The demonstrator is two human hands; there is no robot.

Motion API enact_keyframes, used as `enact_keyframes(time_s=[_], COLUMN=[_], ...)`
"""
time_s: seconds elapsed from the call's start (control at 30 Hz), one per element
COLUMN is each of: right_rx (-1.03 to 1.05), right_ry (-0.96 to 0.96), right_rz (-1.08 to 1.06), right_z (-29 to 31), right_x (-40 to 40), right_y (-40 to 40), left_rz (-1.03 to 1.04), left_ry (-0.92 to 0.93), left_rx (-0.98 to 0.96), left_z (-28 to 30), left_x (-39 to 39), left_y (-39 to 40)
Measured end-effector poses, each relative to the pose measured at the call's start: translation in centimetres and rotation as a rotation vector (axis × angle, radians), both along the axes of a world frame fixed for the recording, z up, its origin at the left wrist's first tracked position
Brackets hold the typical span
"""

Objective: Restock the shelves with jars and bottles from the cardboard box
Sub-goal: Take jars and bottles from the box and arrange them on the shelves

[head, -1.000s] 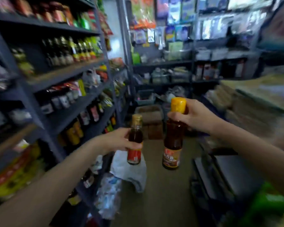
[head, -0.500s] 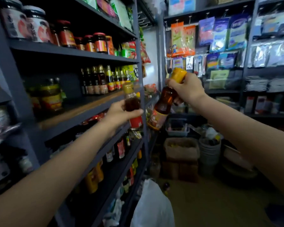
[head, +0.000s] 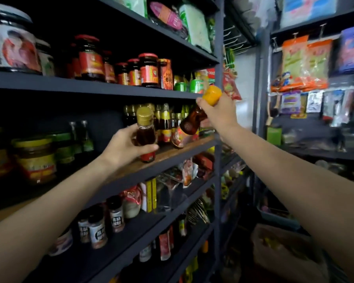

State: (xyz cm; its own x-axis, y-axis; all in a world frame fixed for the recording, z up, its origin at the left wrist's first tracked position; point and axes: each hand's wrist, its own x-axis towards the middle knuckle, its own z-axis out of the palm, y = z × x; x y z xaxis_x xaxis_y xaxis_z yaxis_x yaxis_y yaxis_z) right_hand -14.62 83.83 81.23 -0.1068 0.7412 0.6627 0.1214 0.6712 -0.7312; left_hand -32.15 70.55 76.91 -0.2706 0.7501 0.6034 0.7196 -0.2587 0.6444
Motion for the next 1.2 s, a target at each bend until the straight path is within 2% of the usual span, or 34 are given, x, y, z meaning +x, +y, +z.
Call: enact_keyframes(time_s=[0.1,0.23,0.5,0.6,0.73,0.87,0.97,1.03,1.2], right_rx=[0.012,0.029,0.259,0.365,0.556,0.469,0.187,0.011,-0.009], right_ry=[-0.022,-0.11,-0.463,-0.533,-0.593,-0.517,-0.29,-0.206,-0.305], right_rz=[0.115,0.202,0.409,0.463,0.435,0.492,0.587,0.607,0.594], right_z=[1.0,2.2,1.8,1.4,-0.1,-0.2,-1.1,-1.9,-2.3], right_x=[-2.6,-5.2,-9.2,-10.0,-10.7,-11.9,-13.7,-14.8,-16.8], right_y=[2.2,6.5,13.0,15.0,17.4,18.9,19.2,19.1,19.1], left_rz=[0.035,0.097,0.311,0.406,0.528,0.628,0.662,0.68,0.698], left_ry=[0.018,0.082,0.029,-0.054,-0.201,-0.244,-0.294,-0.325,-0.308], left_rx=[0.077,0.02,-0.018,-0.025,-0.016,-0.033,-0.037,-0.032,-0.024], left_z=[0.2,1.0,0.4,0.5,0.4,-0.1,-0.3,-0.4,-0.1], left_x=[-1.2,-2.7,-4.4,-4.4,-4.0,-3.5,-3.3,-3.2,-2.9], left_y=[1.9,4.1,9.2,11.8,14.8,16.2,16.7,16.9,17.5])
